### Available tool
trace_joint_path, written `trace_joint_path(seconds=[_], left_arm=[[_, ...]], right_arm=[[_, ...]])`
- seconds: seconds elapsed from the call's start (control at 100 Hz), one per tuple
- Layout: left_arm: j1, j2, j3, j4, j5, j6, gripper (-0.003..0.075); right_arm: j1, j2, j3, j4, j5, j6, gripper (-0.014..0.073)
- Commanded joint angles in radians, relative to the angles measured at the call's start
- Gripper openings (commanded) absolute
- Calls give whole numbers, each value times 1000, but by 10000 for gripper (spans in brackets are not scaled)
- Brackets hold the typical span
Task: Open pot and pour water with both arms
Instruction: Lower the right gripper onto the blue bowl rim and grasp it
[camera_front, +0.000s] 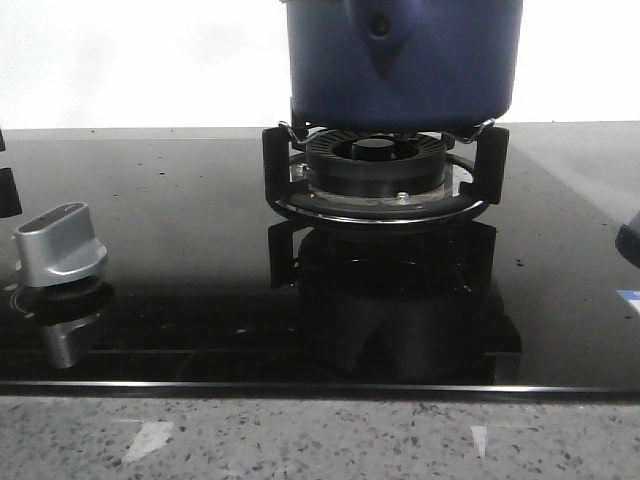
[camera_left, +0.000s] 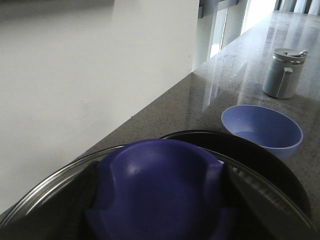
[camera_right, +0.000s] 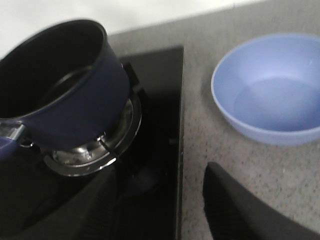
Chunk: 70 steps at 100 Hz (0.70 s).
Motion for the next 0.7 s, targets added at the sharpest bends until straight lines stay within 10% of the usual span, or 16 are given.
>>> trace_joint_path(seconds=[0.0, 0.69], left_arm=[[18, -64, -40, -85, 26, -18, 321], [27, -71, -40, -50, 47, -21, 321]], right_arm=[[3, 111, -136, -57, 52, 79, 356], [-214, 597, -531, -248, 346, 272, 356]])
